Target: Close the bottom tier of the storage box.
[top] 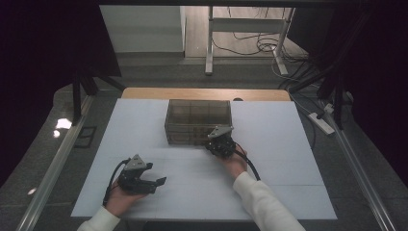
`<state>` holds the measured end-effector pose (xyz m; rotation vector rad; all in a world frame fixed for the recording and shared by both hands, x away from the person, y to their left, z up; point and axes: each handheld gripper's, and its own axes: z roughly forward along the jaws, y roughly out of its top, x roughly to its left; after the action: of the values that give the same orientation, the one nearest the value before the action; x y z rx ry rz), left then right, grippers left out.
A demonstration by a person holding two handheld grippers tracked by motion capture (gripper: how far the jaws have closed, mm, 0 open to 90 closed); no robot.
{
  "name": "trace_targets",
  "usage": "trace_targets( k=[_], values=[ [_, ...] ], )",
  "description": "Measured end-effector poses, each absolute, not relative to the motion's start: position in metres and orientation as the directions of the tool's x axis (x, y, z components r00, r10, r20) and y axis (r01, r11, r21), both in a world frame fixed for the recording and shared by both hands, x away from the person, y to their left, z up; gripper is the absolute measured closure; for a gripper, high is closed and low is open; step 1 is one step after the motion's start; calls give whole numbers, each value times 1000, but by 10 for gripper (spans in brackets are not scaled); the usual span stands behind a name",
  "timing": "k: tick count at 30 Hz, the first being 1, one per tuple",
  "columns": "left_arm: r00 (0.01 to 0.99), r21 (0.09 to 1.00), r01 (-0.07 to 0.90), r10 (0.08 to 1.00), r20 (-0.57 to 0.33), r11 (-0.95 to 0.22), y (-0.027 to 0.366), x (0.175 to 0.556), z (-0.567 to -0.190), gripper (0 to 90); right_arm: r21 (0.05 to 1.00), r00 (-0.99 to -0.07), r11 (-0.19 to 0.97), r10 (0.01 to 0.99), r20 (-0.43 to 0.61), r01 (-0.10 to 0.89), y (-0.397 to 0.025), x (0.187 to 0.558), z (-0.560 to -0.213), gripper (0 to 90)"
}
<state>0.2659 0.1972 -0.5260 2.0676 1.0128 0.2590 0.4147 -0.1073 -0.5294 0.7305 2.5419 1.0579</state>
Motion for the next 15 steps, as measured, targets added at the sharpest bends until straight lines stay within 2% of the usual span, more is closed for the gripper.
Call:
trace_targets(
  k=[15],
  values=[
    [655, 736, 576, 739, -156, -356, 197, 265, -526, 199, 729, -820, 595, 566, -80, 339, -109, 420, -529, 894]
  ],
)
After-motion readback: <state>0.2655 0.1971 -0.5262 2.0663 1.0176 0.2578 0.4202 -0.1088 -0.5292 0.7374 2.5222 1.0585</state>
